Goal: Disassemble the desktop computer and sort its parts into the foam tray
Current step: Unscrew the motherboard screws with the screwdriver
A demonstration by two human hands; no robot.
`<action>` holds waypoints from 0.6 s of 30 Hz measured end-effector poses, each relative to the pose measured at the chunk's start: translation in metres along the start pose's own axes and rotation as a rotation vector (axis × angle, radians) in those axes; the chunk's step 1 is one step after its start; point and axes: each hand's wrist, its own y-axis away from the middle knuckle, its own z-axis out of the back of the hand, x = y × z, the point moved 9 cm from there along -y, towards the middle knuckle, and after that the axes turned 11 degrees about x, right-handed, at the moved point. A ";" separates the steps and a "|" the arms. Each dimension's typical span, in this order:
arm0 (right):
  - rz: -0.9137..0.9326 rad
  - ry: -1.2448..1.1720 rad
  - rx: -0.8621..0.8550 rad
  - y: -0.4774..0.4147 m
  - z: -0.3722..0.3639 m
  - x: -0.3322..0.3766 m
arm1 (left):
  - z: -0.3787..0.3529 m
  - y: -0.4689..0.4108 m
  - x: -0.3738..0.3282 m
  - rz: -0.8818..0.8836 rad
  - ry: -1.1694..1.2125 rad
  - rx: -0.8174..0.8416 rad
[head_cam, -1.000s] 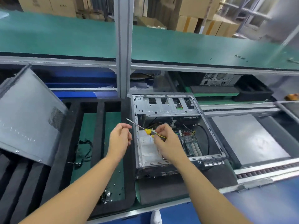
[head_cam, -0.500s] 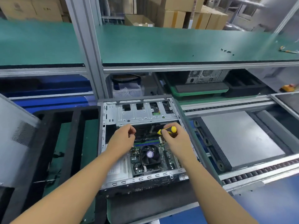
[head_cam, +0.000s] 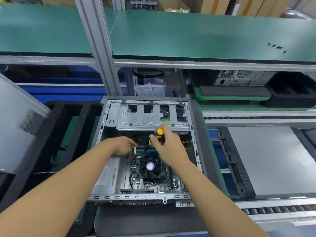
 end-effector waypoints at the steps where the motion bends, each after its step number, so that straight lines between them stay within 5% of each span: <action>1: 0.005 -0.002 0.000 -0.001 -0.002 -0.001 | 0.000 0.001 -0.001 -0.017 0.025 0.001; 12: -0.123 -0.224 -0.393 0.018 0.044 -0.046 | -0.029 0.001 -0.005 -0.159 -0.080 0.355; 16: -0.139 -0.176 -0.329 0.019 0.043 -0.047 | -0.020 -0.004 -0.005 -0.139 -0.148 0.328; 18: -0.153 -0.161 -0.303 0.014 0.038 -0.044 | -0.019 -0.009 0.001 -0.107 0.004 0.371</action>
